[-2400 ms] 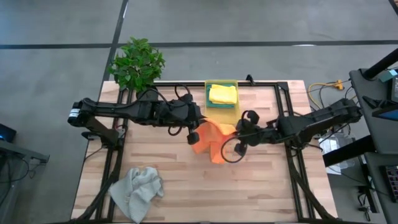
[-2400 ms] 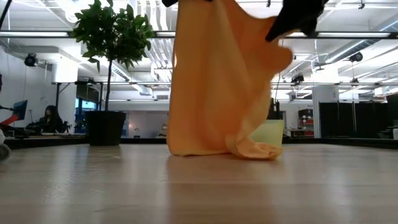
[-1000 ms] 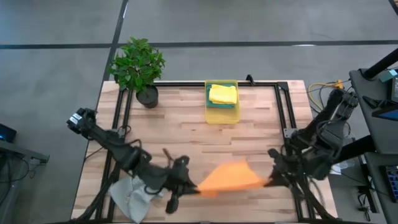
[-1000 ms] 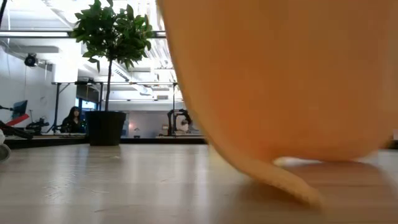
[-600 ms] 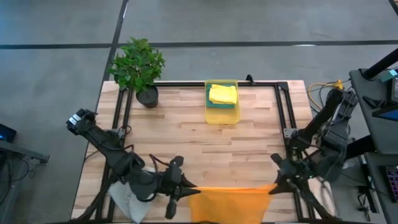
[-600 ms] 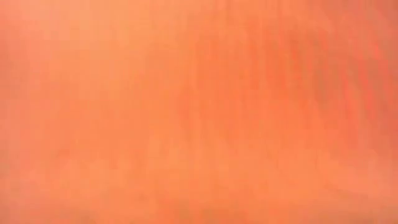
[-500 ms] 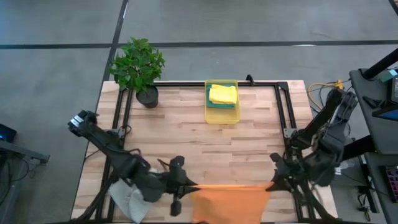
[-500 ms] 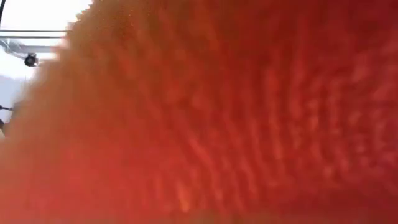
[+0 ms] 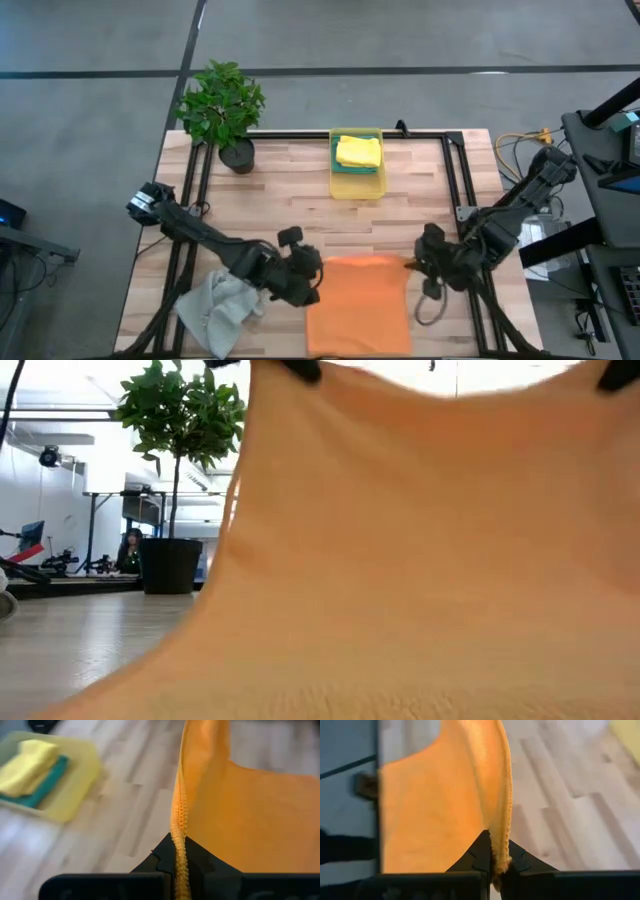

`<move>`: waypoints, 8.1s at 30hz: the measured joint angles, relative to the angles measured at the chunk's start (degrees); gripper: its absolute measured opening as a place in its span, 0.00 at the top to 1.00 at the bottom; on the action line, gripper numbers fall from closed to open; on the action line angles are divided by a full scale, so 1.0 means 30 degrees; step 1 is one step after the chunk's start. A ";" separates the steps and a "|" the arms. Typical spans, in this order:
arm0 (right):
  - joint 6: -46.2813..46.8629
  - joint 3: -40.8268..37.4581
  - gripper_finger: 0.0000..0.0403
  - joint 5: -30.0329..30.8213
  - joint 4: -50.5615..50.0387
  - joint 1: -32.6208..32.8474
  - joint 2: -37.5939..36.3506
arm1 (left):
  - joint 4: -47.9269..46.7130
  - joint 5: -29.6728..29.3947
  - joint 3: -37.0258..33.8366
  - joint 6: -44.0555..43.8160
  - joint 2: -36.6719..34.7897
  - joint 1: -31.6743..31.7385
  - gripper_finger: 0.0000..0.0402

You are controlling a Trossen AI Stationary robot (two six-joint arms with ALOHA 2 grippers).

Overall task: Fold microfiber towels
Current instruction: Fold the orange microfiber towel

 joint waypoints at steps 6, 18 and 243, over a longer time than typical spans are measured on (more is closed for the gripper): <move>-0.0439 -0.1702 0.98 -0.0056 0.0403 -0.2575 0.0000 | 0.0509 0.0207 -0.2502 0.0081 -0.0217 0.1352 1.00; -0.0457 -0.3971 0.98 -0.1144 0.2168 -0.6363 0.0007 | 0.8230 0.3512 -0.8365 0.2286 -0.0451 0.3968 1.00; -0.4732 -0.4773 0.98 -0.2905 0.1962 -0.6595 0.2237 | 0.3586 0.4292 -0.5517 1.0112 0.2117 0.4947 1.00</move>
